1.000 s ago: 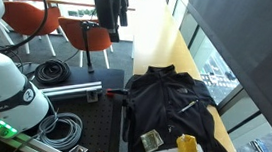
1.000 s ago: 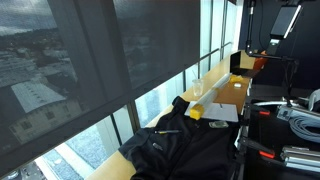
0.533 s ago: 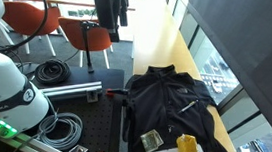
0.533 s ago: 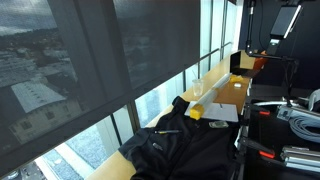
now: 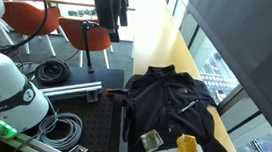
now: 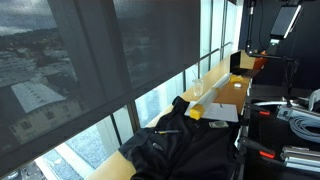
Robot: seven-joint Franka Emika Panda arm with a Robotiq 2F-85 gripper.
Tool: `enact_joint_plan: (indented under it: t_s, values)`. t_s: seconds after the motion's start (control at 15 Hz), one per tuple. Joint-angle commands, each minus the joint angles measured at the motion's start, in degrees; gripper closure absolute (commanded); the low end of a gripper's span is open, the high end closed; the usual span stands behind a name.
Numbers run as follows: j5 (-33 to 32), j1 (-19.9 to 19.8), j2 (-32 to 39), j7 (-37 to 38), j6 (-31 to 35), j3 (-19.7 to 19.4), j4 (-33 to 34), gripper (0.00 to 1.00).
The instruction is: Close the zip of the jersey
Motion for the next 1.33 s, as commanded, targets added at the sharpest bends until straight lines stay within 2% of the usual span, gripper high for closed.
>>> enact_joint_plan:
  t_s: [0.0, 0.53, 0.8, 1.07, 1.27]
  values:
    - [-0.18, 0.14, 0.03, 0.09, -0.16, -0.18, 0.12, 0.0]
    - [-0.18, 0.14, 0.03, 0.09, -0.16, -0.18, 0.12, 0.0]
    - [-0.49, -0.9, 2.8, -0.44, 1.74, -0.71, 0.76, 0.0]
    - [-1.59, -2.24, 7.49, -1.51, 6.18, -1.18, 1.76, 0.0]
    - [-2.15, -2.99, 13.08, -2.87, 13.24, -1.34, 2.85, 0.0]
